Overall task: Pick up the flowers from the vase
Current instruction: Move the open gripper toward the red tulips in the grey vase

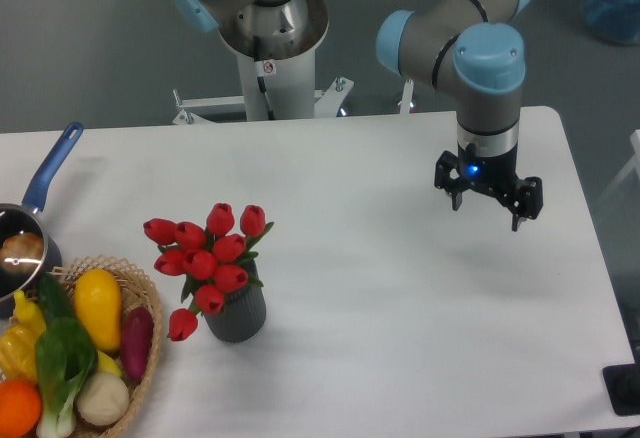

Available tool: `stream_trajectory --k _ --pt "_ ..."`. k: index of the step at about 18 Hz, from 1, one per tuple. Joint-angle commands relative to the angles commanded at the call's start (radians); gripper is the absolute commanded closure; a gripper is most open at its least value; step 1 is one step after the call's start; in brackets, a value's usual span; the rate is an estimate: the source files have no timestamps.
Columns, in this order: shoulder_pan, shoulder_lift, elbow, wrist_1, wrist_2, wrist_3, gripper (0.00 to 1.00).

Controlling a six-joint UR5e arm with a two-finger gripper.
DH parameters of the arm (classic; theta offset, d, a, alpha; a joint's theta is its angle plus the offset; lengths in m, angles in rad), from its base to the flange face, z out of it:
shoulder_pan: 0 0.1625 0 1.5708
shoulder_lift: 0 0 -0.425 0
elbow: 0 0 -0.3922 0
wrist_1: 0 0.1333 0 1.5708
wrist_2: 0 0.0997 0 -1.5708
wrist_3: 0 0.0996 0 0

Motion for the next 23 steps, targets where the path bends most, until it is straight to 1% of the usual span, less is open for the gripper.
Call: stream_trajectory --k 2,7,9,10,12,13,14,16,18,21,23 --pt "0.011 0.002 -0.005 -0.002 -0.006 0.012 0.00" --pt "0.000 0.003 -0.044 0.005 -0.031 0.000 0.00" --pt "-0.005 0.015 -0.093 0.006 -0.105 -0.009 0.00" --pt "-0.006 0.037 -0.115 0.006 -0.151 -0.020 0.00" --pt "-0.009 0.060 -0.153 -0.002 -0.240 -0.029 0.00" --pt "-0.023 0.067 -0.179 -0.002 -0.267 -0.035 0.00" --pt "-0.035 0.074 -0.189 0.000 -0.276 -0.038 0.00" --pt "-0.058 0.086 -0.190 0.005 -0.279 -0.069 0.00" --pt "-0.101 0.095 -0.176 0.006 -0.288 -0.170 0.00" --pt "-0.155 0.101 -0.176 0.005 -0.345 -0.198 0.00" --pt "-0.175 0.142 -0.181 0.003 -0.370 -0.210 0.00"
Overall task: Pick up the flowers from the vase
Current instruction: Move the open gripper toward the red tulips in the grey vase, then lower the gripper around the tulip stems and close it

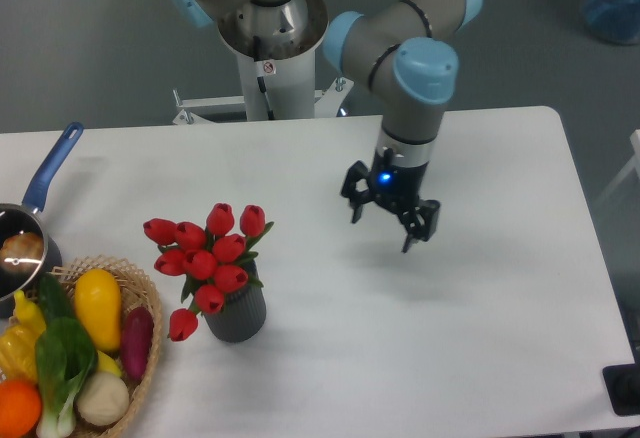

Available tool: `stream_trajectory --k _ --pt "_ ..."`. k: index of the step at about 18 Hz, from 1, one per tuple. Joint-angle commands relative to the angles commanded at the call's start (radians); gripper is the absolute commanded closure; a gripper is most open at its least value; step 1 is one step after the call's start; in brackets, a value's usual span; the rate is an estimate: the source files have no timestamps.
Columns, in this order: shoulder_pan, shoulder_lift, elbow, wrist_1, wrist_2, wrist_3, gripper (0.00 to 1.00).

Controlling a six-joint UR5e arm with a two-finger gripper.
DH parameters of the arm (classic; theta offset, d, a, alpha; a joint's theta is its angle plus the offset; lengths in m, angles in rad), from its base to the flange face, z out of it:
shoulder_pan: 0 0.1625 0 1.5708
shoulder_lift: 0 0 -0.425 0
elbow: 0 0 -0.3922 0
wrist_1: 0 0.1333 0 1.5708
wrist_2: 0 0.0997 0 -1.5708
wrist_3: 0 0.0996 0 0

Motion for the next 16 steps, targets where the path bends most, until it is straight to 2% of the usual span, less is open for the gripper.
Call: stream_trajectory --k 3,8,13,16 --pt "-0.005 0.043 -0.009 -0.005 -0.067 -0.012 0.00" --pt "-0.017 0.048 -0.009 -0.005 -0.293 -0.063 0.00" --pt "-0.068 0.036 -0.012 -0.003 -0.353 -0.092 0.00" --pt "-0.069 0.036 -0.012 -0.002 -0.457 -0.121 0.00"
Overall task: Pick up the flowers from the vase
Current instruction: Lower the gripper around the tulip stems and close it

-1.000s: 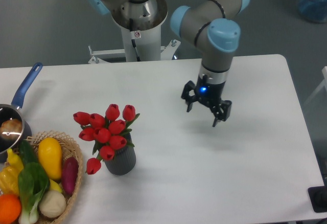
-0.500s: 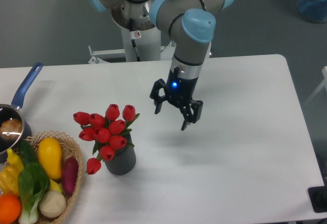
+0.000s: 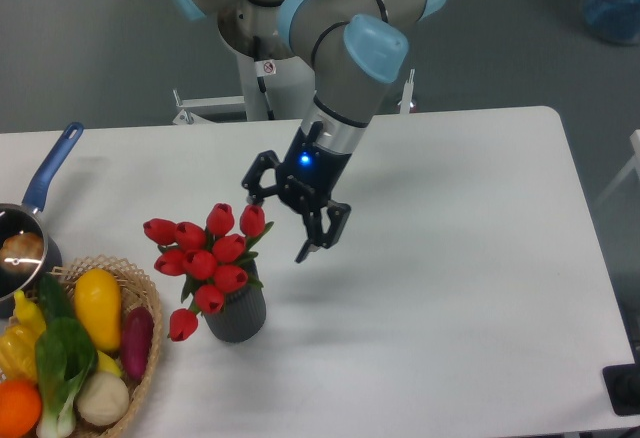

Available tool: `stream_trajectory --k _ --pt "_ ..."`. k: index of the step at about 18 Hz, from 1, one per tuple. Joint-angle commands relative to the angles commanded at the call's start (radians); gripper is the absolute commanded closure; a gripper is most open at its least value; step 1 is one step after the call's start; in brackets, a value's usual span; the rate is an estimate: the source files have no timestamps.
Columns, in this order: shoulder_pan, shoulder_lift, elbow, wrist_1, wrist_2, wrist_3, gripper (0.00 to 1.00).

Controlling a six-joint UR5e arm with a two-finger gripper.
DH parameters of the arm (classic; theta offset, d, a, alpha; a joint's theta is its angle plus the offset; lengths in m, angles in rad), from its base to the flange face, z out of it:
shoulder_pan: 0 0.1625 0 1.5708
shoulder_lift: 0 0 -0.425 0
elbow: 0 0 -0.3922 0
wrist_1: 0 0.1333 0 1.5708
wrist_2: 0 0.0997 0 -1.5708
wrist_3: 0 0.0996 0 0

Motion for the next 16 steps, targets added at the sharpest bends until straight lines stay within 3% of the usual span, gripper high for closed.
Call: stream_trajectory --k 9,10,11,14,16 --pt "-0.006 -0.049 0.012 0.012 -0.134 -0.003 0.00" --pt "-0.005 -0.051 0.014 0.012 -0.149 -0.003 0.05" --pt "-0.003 -0.051 0.014 0.012 -0.161 -0.003 0.20" --pt "0.005 -0.051 0.012 0.011 -0.169 -0.008 0.77" --pt "0.006 -0.048 0.012 0.011 -0.169 -0.037 0.94"
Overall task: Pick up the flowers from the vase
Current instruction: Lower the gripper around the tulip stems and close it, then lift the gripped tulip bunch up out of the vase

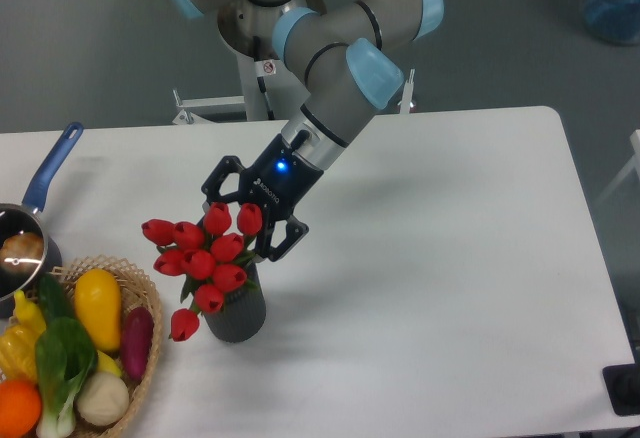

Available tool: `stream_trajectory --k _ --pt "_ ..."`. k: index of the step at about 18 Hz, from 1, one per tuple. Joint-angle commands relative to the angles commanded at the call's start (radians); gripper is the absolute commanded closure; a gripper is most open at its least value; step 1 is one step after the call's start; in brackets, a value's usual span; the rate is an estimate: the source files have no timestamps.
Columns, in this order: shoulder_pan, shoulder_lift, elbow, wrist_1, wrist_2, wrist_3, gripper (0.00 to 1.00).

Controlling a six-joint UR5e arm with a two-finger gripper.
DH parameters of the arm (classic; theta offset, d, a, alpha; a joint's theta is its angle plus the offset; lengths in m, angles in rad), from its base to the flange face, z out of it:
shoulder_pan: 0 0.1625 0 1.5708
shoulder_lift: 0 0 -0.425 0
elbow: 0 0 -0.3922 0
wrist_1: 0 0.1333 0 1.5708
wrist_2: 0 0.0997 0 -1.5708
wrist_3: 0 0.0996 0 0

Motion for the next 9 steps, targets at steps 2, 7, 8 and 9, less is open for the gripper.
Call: stream_trajectory --k 2,7,8,9 --pt "0.003 0.012 0.002 0.000 0.000 -0.034 1.00" --pt "0.009 0.040 0.012 0.000 0.000 -0.083 1.00" --pt "0.009 0.043 0.021 0.000 0.000 -0.098 1.00" --pt "0.009 0.046 0.029 0.000 0.000 -0.114 1.00"
